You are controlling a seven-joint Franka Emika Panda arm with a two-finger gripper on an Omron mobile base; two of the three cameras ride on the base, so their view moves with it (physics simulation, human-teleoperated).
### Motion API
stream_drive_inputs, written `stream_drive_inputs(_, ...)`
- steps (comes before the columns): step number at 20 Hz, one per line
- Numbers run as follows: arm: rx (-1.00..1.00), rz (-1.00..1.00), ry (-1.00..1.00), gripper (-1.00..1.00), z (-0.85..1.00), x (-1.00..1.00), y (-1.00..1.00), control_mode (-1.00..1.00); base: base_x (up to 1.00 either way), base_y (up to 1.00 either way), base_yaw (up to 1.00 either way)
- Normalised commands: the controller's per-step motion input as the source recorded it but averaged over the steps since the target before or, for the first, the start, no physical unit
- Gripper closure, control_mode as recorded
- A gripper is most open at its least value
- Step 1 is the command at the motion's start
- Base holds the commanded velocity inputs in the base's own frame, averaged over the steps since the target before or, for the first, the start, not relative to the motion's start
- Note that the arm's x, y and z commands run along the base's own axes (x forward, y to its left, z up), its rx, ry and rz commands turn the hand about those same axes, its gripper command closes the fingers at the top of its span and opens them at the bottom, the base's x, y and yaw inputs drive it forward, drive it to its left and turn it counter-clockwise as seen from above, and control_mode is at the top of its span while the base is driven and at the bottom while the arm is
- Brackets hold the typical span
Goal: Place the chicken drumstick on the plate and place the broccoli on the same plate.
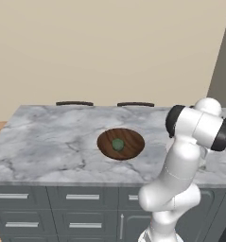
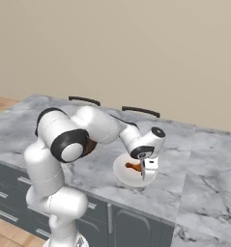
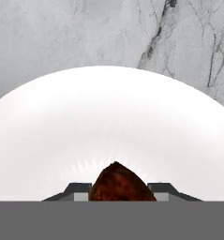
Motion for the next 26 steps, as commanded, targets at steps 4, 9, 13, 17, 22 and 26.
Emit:
stream_drive_inputs(4,-0.1,0.0,-0.09,-1.0,0.06,-0.05,0.0,-1.0,0.0,0.0,0.0)
stream_drive_inputs(9,-0.12,0.0,-0.1,-1.0,0.15,-0.01,0.11,-1.0,0.0,0.0,0.0)
stream_drive_inputs(13,-0.07,0.0,-0.11,-1.0,0.47,-0.21,0.13,-1.0,0.0,0.0,0.0)
stream_drive_inputs(17,-0.06,0.02,-0.19,-1.0,0.75,-0.59,0.02,-1.0,0.0,0.0,0.0)
stream_drive_inputs(22,-0.1,0.19,-0.03,-1.0,0.39,-0.25,0.25,-1.0,0.0,0.0,0.0)
stream_drive_inputs(26,-0.01,0.22,-0.05,-1.0,0.22,0.0,0.44,-1.0,0.0,0.0,0.0)
